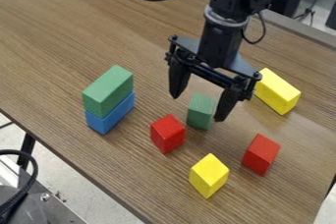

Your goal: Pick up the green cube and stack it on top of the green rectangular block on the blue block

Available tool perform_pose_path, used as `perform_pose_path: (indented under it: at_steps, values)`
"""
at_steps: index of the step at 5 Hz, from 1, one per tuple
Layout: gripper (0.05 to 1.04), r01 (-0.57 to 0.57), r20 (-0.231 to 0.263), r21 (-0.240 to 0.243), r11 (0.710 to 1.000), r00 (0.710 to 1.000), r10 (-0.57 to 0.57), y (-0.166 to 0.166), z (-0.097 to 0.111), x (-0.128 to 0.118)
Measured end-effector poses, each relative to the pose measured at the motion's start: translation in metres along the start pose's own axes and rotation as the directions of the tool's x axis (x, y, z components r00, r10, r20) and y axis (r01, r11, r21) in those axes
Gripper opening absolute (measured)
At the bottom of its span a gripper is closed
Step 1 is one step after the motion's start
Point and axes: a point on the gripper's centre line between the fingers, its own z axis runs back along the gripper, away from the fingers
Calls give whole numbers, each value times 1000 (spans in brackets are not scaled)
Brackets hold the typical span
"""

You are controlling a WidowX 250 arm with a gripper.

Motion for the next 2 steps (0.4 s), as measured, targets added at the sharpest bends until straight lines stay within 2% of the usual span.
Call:
perform_pose_path:
  at_steps: [1, 2]
  values:
    - [999, -5, -28, 2, 1000, 1000, 5, 0, -6, -3]
    - [999, -102, -70, -70, 992, 993, 97, -7, -11, -4]
